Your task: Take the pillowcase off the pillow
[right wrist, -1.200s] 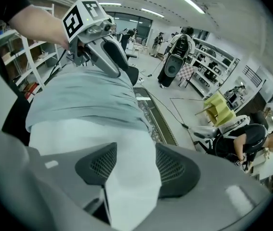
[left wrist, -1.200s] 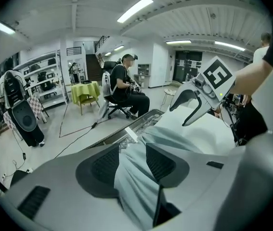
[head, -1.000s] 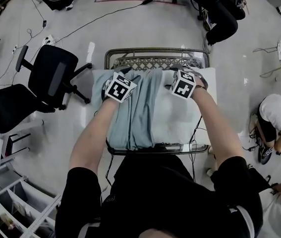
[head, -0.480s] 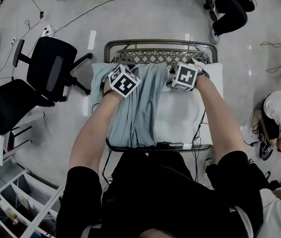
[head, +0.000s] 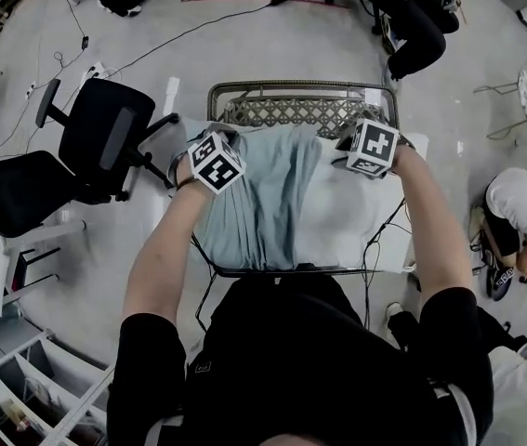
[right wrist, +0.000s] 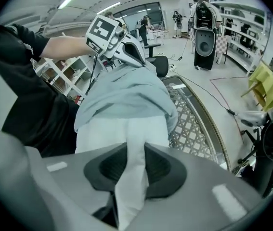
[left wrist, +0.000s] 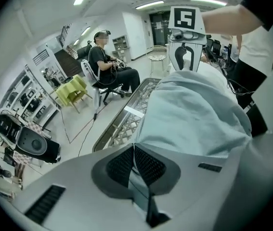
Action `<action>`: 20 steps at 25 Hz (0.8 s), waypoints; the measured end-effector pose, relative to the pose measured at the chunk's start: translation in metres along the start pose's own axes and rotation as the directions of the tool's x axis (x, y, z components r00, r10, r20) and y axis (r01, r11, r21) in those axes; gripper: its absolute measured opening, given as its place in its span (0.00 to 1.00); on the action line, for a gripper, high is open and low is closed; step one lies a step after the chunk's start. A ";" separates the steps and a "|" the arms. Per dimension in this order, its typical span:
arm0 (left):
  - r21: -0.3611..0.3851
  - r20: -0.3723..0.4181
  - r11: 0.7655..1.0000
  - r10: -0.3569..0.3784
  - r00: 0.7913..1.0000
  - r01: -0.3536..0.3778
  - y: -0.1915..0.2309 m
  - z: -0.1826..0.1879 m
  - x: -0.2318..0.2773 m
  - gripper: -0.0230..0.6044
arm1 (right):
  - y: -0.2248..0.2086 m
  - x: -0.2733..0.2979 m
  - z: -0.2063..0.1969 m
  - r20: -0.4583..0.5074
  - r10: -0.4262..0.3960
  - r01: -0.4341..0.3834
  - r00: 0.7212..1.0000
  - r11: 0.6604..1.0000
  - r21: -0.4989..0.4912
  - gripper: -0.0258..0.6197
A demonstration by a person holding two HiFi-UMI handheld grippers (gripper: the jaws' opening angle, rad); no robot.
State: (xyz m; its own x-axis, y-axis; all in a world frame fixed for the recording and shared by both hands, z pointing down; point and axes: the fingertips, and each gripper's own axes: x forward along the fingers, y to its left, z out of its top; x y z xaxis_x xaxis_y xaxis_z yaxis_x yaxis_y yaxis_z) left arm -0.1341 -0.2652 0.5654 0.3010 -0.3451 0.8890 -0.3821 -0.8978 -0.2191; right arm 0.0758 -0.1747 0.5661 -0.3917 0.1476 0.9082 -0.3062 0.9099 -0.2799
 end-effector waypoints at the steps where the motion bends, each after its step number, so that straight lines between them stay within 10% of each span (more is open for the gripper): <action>1: -0.013 0.007 1.000 0.009 1.000 -0.009 0.003 -0.007 -0.009 0.05 | 0.005 -0.005 -0.001 0.013 -0.007 0.007 1.000 1.000 0.010 0.21; 11: -0.087 0.059 0.993 0.079 0.995 -0.073 0.005 -0.056 -0.074 0.05 | 0.060 -0.040 -0.017 0.077 -0.091 0.087 0.993 0.995 0.058 0.17; 16: -0.121 0.277 0.992 0.015 0.961 0.019 -0.009 -0.040 -0.112 0.07 | 0.095 -0.056 -0.012 0.106 -0.150 0.156 0.983 0.986 -0.054 0.17; 20: -0.187 0.396 0.978 -0.015 0.918 0.097 0.001 -0.028 -0.136 0.35 | 0.121 -0.065 -0.008 0.171 -0.165 0.179 0.971 0.981 -0.069 0.17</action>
State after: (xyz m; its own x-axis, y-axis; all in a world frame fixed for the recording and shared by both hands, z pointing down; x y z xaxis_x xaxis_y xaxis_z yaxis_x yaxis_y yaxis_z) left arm -0.1995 -0.2114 0.4557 0.6283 -0.4114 0.6603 -0.5077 -0.8599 -0.0527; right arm 0.0712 -0.0711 0.4754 -0.4782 -0.0731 0.8752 -0.3107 0.9462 -0.0907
